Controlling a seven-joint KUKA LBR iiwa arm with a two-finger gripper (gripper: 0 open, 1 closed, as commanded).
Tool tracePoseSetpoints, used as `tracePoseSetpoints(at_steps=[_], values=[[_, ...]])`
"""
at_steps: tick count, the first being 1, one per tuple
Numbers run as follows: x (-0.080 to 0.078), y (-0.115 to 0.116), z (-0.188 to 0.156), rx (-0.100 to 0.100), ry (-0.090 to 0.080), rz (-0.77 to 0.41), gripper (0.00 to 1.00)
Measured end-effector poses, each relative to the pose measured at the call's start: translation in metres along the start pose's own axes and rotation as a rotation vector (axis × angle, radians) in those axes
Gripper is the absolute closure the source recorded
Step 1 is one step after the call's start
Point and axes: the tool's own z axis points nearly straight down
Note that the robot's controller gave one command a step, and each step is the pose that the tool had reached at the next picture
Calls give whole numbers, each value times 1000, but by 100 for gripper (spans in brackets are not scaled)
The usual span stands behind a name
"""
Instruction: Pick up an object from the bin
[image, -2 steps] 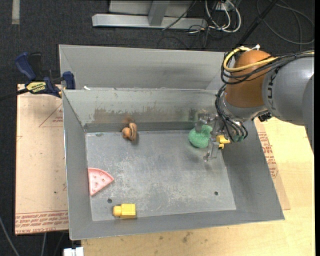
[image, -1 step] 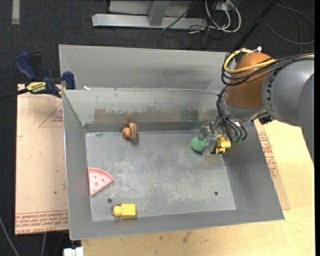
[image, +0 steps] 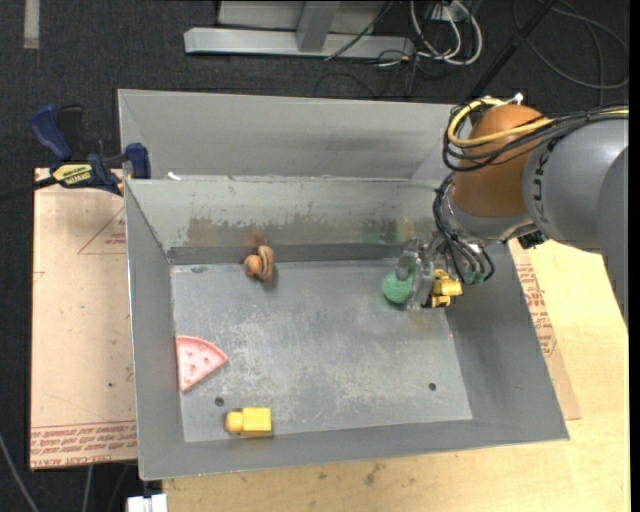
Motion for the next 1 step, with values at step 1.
tracePoseSetpoints(at_steps=[1], values=[[25, 13, -189, 1, -2, 50, 100]])
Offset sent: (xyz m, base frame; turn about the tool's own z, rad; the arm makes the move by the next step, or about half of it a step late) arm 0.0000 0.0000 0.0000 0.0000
